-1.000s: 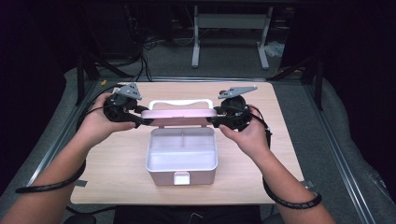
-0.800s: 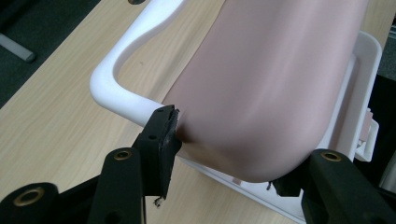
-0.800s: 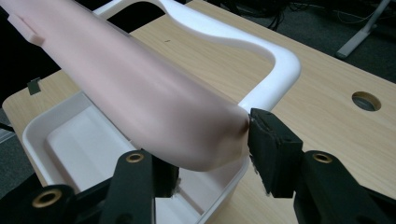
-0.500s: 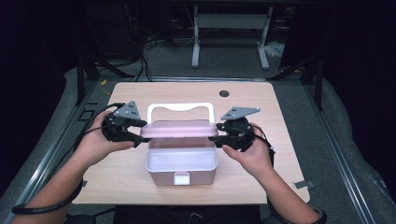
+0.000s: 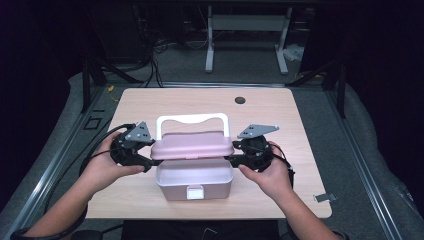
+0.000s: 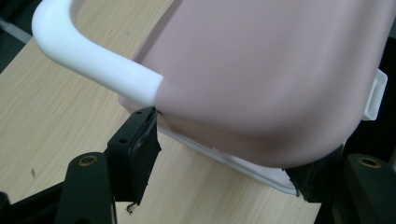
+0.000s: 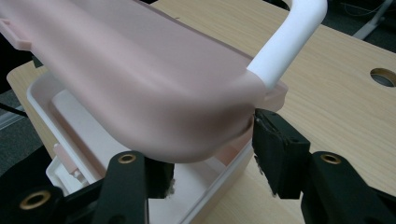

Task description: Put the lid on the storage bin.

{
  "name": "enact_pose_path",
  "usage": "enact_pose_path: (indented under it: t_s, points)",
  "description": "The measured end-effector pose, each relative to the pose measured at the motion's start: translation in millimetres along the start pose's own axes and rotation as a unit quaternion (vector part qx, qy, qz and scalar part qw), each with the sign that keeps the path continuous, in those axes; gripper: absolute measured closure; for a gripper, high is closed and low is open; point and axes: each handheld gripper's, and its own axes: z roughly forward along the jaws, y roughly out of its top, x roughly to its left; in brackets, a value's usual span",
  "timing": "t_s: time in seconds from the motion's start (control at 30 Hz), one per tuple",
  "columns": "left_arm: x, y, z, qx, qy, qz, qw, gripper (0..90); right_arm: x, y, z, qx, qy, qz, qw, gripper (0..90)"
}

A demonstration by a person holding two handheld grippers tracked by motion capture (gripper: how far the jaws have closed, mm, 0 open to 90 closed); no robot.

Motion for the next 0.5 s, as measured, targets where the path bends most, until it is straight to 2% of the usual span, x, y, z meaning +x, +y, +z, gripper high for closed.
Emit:
enact_pose_path:
  t_s: [0.13, 0.27, 0.4, 0.5]
  points:
    - [-4.1, -3.5, -7.7, -0.014, -0.001, -0.001, 0.9999, 33.1, 0.8, 3.8, -0.9, 0.003, -0.004, -0.005, 1.0, 50.6]
    - [-6.7, -6.2, -18.2, -0.017, -0.011, 0.007, 0.9998, 41.5, 0.8, 3.2, -0.6, 0.008, -0.003, -0.008, 0.9999, 50.4]
    - [-5.1, -10.6, -17.5, -0.019, -0.023, 0.001, 0.9996, 50.9, 3.1, -1.6, 0.0, 0.014, -0.003, -0.015, 0.9998, 49.7]
    - [-8.7, -14.1, -12.8, -0.013, -0.029, 0.002, 0.9995, 50.9, 6.7, -8.4, 0.7, 0.018, -0.01, -0.029, 0.9994, 48.7]
